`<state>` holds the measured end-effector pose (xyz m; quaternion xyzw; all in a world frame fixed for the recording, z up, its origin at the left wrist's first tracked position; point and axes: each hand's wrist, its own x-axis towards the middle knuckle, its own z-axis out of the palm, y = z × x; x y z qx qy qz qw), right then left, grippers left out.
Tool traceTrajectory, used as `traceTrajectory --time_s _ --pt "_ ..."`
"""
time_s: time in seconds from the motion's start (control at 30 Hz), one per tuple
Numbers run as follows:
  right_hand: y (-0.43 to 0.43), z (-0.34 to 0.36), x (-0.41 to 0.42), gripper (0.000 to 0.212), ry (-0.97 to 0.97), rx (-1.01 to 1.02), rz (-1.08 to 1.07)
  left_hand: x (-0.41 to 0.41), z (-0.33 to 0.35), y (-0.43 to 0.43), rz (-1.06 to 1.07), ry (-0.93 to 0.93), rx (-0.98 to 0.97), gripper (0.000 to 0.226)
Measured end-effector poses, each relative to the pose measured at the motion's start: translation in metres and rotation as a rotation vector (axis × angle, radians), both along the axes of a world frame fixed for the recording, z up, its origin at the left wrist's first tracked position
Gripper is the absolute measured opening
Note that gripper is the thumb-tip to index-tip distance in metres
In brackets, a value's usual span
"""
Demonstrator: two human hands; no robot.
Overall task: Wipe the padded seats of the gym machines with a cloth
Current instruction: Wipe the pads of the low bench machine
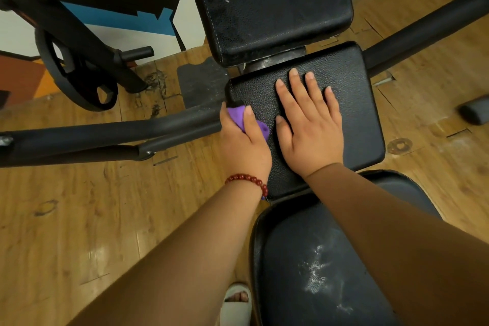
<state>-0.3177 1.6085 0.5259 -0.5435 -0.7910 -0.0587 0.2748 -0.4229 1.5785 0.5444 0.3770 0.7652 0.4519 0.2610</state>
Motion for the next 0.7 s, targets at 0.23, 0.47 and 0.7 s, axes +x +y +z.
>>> traceTrajectory --time_s 0.23,0.47,0.7 --pt "-0.001 0.001 0.000 0.054 -0.011 -0.012 0.003 -0.015 0.016 0.035 0.033 -0.010 -0.015 0.051" --pt "0.000 0.001 0.000 0.056 -0.015 -0.029 0.001 0.008 -0.009 -0.006 0.047 0.092 -0.007 0.055" --pt "0.000 0.000 0.001 0.054 0.003 -0.020 0.011 -0.005 0.002 0.025 0.070 0.023 -0.045 0.056"
